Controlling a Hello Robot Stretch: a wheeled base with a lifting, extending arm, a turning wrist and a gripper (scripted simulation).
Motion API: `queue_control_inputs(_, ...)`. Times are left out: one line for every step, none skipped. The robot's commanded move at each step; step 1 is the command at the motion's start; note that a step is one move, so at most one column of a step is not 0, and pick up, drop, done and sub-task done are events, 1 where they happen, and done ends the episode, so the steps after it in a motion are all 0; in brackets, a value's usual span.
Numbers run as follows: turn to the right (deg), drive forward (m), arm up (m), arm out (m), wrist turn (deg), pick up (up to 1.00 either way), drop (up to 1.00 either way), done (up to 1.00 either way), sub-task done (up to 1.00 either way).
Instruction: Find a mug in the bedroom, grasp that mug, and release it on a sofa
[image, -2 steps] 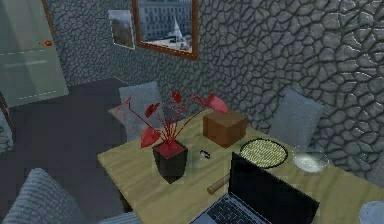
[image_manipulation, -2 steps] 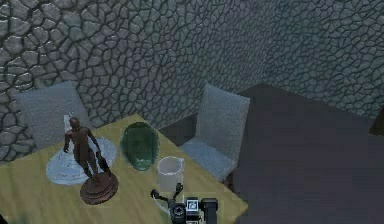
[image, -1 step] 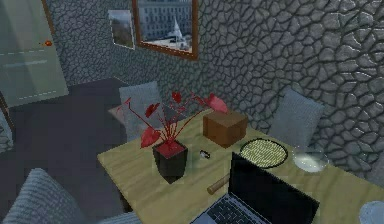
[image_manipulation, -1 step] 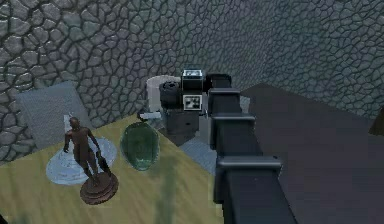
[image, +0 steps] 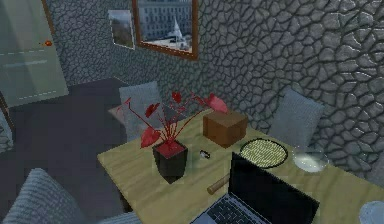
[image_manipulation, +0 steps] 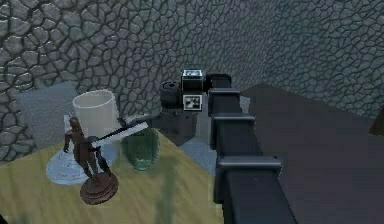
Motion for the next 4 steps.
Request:
queue_control_inputs(0.0, 0.00, 0.00, 0.00, -45.0, 0.00, 0.00, 0.00, 0.00)
queue_control_inputs(0.0, 0.00, 0.00, 0.00, -21.0, 0.00, 0.00, 0.00, 0.00)
queue_control_inputs(0.0, 0.00, 0.00, -0.22, 0.0, 0.00, 0.00, 0.00, 0.00)
queue_control_inputs(-45.0, 0.00, 0.00, 0.00, 0.0, 0.00, 0.00, 0.00, 0.00)
